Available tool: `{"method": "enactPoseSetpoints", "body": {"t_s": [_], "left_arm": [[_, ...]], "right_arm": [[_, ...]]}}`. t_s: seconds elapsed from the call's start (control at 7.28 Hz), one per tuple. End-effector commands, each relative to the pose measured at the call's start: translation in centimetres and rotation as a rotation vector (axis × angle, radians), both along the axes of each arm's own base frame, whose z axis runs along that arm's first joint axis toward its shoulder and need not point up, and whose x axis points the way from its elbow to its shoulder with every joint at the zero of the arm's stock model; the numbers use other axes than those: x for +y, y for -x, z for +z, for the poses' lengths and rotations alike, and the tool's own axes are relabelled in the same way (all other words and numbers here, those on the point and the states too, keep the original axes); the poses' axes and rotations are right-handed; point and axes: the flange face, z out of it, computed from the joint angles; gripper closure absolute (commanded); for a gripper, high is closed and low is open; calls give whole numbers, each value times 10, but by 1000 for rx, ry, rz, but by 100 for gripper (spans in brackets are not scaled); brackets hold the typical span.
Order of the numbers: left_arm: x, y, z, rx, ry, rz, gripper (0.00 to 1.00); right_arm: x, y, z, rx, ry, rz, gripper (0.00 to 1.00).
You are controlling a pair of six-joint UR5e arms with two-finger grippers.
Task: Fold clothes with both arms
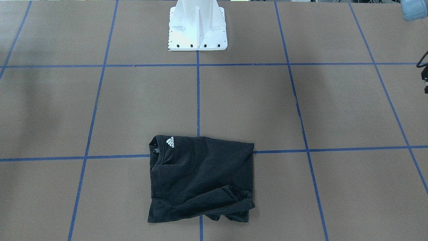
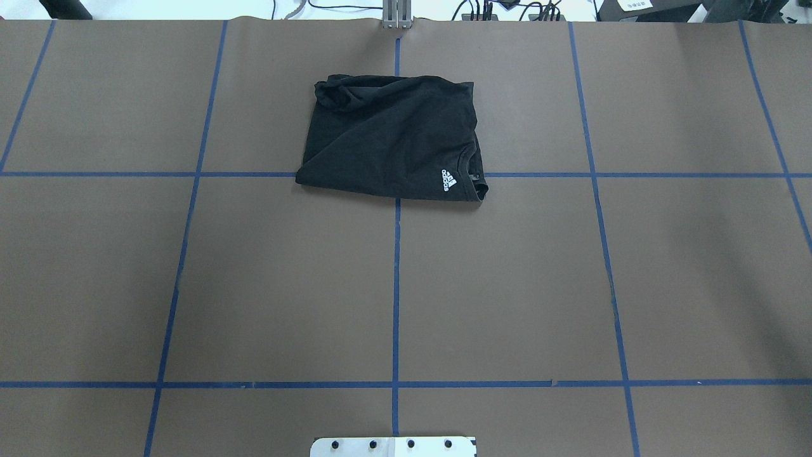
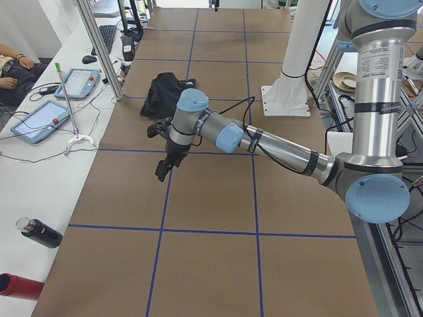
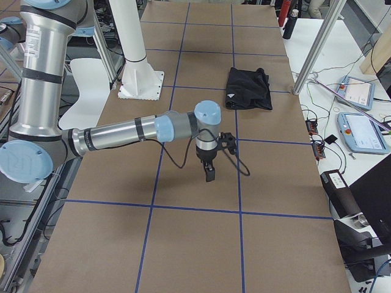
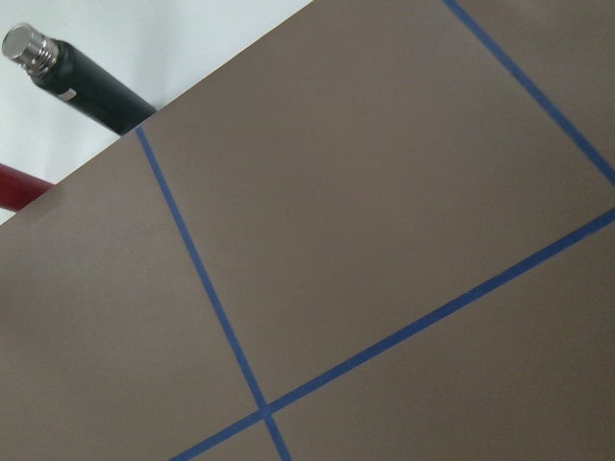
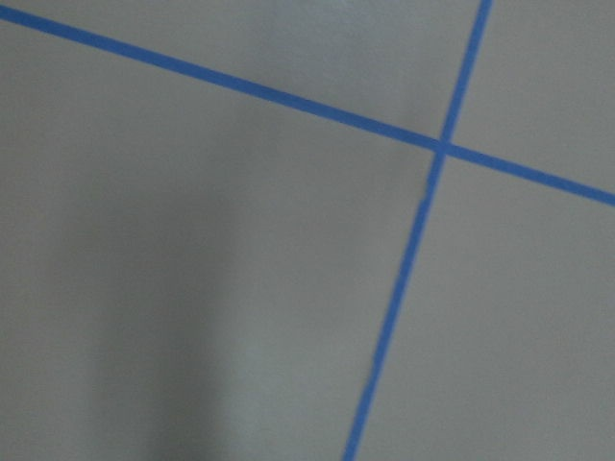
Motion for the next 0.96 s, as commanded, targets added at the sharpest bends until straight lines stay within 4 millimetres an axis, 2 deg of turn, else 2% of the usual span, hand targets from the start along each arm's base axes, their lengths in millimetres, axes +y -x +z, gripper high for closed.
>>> {"method": "enactPoseSetpoints", "body": {"t_s": [0.0,0.14,0.27,0.41,0.55,0.82], "left_arm": [[7,73,78,125,145,-74,0],[14,96,94,144,124,-35,0],[31,106,122,153,177,-54,0],[69,107,163,160,244,-67,0],[85,105,169,160,267,-74,0],[85,103,166,158,260,-64,0]], "right_arm": [[57,-48,67,-2,71,34,0],[63,-55,79,-8,101,57,0],[59,-55,78,-13,101,67,0],[63,-55,86,-4,111,63,0],[59,-55,78,-10,97,63,0],[43,-51,66,-21,75,59,0]]}}
